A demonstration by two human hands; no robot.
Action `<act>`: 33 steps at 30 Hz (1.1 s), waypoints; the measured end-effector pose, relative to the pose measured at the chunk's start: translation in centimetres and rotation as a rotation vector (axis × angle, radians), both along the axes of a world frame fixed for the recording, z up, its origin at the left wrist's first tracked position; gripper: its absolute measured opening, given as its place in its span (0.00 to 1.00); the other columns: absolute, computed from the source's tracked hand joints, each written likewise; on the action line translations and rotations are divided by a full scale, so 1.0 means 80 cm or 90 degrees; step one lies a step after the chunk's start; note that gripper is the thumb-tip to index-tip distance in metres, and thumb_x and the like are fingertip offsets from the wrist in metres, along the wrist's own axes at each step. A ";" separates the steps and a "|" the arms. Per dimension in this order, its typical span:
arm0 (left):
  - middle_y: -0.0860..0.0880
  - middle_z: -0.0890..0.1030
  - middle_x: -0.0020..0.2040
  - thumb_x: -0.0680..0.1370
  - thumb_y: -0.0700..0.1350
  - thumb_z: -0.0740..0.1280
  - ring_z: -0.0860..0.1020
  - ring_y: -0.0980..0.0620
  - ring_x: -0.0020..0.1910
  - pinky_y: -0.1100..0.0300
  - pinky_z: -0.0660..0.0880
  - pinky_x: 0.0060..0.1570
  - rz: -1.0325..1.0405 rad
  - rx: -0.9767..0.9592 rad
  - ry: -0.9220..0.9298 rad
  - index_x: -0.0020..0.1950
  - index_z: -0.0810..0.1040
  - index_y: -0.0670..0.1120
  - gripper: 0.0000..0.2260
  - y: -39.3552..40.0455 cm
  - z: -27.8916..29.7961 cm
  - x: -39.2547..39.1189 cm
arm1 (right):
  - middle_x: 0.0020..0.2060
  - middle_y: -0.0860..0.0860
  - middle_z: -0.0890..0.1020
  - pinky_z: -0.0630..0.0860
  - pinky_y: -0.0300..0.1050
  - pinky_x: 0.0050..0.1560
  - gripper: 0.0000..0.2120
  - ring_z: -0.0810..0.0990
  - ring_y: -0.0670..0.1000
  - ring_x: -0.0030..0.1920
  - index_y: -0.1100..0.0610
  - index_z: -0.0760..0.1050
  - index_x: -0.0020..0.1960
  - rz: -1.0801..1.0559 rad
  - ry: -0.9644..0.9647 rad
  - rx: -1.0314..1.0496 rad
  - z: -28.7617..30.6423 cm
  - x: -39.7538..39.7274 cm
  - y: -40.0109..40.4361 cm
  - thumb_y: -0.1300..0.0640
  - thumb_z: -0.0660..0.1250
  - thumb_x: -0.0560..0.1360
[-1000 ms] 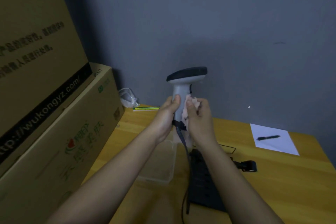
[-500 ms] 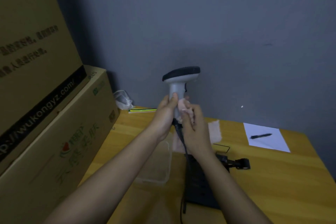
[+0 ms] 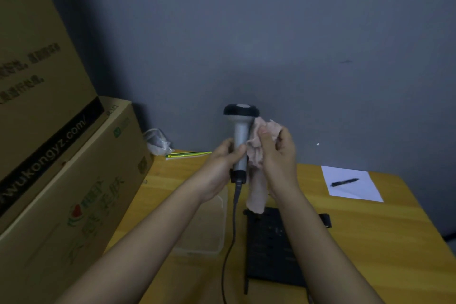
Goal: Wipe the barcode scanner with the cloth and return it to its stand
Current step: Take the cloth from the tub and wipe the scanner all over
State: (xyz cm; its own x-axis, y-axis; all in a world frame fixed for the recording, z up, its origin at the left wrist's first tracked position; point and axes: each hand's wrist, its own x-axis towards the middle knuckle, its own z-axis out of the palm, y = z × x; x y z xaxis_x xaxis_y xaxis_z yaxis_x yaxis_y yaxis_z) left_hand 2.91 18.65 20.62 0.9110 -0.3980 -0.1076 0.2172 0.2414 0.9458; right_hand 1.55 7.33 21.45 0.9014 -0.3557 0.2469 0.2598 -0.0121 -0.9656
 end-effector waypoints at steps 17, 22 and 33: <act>0.46 0.79 0.53 0.75 0.45 0.67 0.82 0.53 0.40 0.56 0.81 0.41 0.021 0.157 -0.148 0.62 0.67 0.49 0.17 -0.007 0.008 -0.009 | 0.48 0.53 0.73 0.72 0.37 0.37 0.08 0.73 0.48 0.45 0.57 0.80 0.52 -0.115 -0.176 -0.519 0.009 -0.008 -0.012 0.63 0.65 0.75; 0.51 0.78 0.56 0.78 0.44 0.63 0.80 0.57 0.46 0.63 0.79 0.39 -0.078 0.144 -0.144 0.69 0.64 0.51 0.20 -0.002 0.000 -0.012 | 0.47 0.49 0.69 0.70 0.24 0.44 0.10 0.72 0.33 0.46 0.57 0.80 0.51 -0.021 -0.108 -0.484 0.004 -0.010 -0.038 0.66 0.64 0.75; 0.53 0.77 0.55 0.77 0.42 0.64 0.79 0.54 0.48 0.67 0.76 0.38 -0.030 0.191 -0.229 0.67 0.64 0.55 0.21 -0.007 0.002 -0.002 | 0.50 0.59 0.75 0.71 0.39 0.43 0.13 0.75 0.51 0.47 0.59 0.79 0.54 -0.027 -0.174 -0.582 -0.011 -0.001 -0.035 0.63 0.59 0.75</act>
State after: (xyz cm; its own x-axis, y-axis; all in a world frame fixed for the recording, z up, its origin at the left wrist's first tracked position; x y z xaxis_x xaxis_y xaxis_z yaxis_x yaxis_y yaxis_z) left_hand 2.75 18.13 20.82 0.8932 -0.4397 0.0942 -0.1325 -0.0571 0.9895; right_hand 1.44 4.56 20.61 0.7621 0.0492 0.6455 0.4575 -0.7465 -0.4831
